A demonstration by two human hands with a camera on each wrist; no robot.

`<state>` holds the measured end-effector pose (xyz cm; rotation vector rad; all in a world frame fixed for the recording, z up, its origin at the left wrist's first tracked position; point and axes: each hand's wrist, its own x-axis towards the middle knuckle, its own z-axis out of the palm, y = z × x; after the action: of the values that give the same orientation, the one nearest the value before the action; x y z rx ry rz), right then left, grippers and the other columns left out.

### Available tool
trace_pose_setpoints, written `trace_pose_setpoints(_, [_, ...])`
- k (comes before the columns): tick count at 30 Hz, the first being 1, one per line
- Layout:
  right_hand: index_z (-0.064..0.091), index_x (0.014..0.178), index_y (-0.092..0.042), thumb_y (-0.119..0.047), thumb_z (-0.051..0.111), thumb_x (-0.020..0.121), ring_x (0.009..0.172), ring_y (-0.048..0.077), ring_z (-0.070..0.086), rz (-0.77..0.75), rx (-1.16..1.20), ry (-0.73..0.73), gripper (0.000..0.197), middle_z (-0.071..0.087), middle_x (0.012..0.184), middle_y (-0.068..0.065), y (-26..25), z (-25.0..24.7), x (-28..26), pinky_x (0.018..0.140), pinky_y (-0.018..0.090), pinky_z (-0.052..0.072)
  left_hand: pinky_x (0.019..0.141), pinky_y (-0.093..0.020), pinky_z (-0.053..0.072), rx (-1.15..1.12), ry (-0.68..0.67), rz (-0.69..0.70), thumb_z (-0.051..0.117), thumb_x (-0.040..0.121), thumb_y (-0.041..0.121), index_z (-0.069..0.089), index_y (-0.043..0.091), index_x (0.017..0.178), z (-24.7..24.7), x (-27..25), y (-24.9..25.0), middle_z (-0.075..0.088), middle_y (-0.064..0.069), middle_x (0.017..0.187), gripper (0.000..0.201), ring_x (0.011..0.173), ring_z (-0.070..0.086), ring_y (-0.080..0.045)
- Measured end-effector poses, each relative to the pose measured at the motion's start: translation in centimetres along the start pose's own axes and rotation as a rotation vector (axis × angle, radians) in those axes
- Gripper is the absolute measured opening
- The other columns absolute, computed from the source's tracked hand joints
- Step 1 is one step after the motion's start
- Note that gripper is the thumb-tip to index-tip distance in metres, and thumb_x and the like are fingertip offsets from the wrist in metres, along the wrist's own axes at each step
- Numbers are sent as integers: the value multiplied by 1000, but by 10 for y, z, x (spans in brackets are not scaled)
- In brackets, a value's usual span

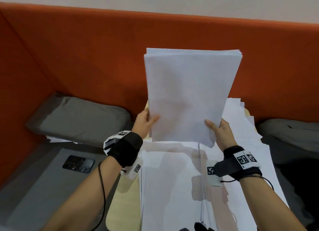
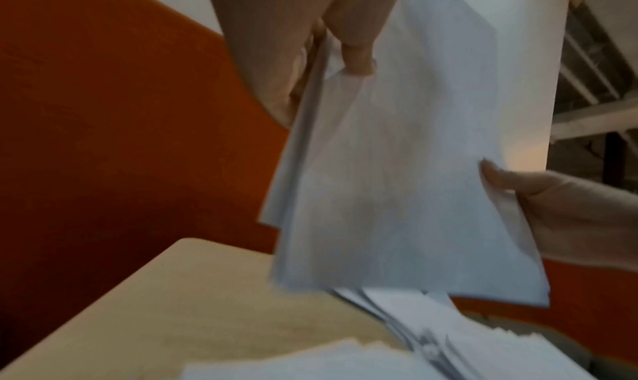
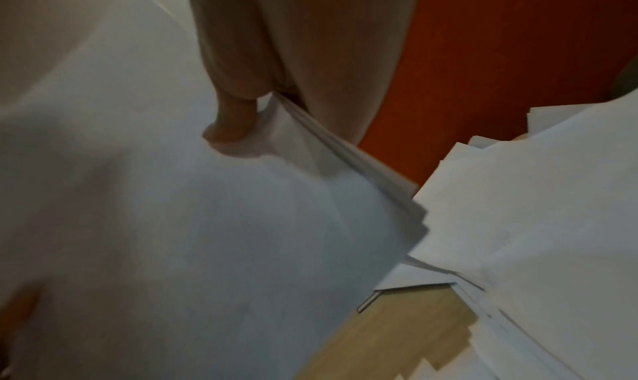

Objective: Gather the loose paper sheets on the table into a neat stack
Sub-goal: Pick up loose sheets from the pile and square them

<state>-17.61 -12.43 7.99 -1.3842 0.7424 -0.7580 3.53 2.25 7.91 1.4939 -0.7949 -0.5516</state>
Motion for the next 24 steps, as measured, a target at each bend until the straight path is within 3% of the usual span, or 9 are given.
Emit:
trace_pose_setpoints(3, [63, 104, -3, -4, 62, 85, 73, 5, 69, -6, -1, -2, 19, 69, 92, 3, -2, 7, -3, 64, 14, 52, 76, -10, 49, -97, 116, 68, 60, 86, 0, 50, 10, 105, 3, 3, 9, 61, 0, 99, 24, 76, 62, 13])
trace_pose_setpoints(6, [65, 98, -7, -5, 68, 81, 78, 13, 67, 48, -34, 15, 18, 69, 92, 5, 7, 12, -8, 65, 17, 52, 78, -14, 49, -103, 98, 57, 67, 82, 15, 49, 16, 109, 9, -7, 1, 61, 8, 99, 33, 82, 61, 11])
trace_pose_setpoints(8, [65, 98, -9, -7, 68, 81, 83, 18, 65, 75, -63, 32, 17, 69, 93, 5, 12, 15, -10, 69, 22, 51, 87, -26, 49, -57, 93, 29, 62, 86, 5, 47, 8, 121, 14, -14, -5, 62, 3, 105, 38, 91, 62, 2])
trace_pose_setpoints(10, [64, 102, -8, -8, 67, 83, 83, 17, 65, 65, -57, 61, 19, 68, 93, 5, 10, 18, -8, 73, 22, 50, 94, -35, 47, -35, 119, 52, 56, 89, -1, 47, 0, 125, 17, -15, -2, 61, -9, 113, 38, 100, 59, -14])
trace_pose_setpoints(14, [65, 104, -8, -14, 67, 84, 85, 17, 66, 56, -26, 86, 21, 69, 96, 5, 9, 19, -4, 79, 25, 52, 94, -30, 45, -32, 145, 103, 53, 91, 1, 46, 0, 127, 17, -8, 5, 58, -8, 116, 37, 105, 56, -18])
trace_pose_setpoints(17, [61, 114, -2, -17, 60, 91, 99, 25, 64, 109, -148, 73, 28, 67, 107, 10, 27, 20, -4, 90, 36, 51, 92, -18, 38, 139, 66, -21, 50, 93, 3, 40, -2, 132, 15, -9, -16, 53, -13, 128, 41, 115, 52, -20])
trace_pose_setpoints(19, [58, 120, 0, -19, 54, 94, 107, 27, 60, 128, -194, 109, 32, 64, 115, 13, 36, 17, -1, 97, 40, 47, 86, -14, 33, 323, -63, -128, 48, 94, 4, 36, -1, 133, 15, -14, -36, 51, -14, 131, 42, 121, 50, -25])
trace_pose_setpoints(22, [56, 121, 0, -19, 50, 97, 108, 29, 58, 142, -210, 168, 32, 62, 112, 14, 33, 7, 7, 96, 38, 46, 86, -20, 37, 424, -128, -344, 47, 94, 5, 33, 3, 136, 7, -22, -60, 50, -10, 126, 44, 113, 51, -25])
trace_pose_setpoints(24, [55, 121, 0, -20, 48, 97, 99, 29, 59, 208, -300, 158, 32, 61, 104, 12, 36, -2, 11, 86, 35, 46, 91, -28, 42, 459, -114, -494, 49, 94, 5, 35, 2, 135, 1, -25, -75, 48, -17, 131, 43, 113, 52, -29])
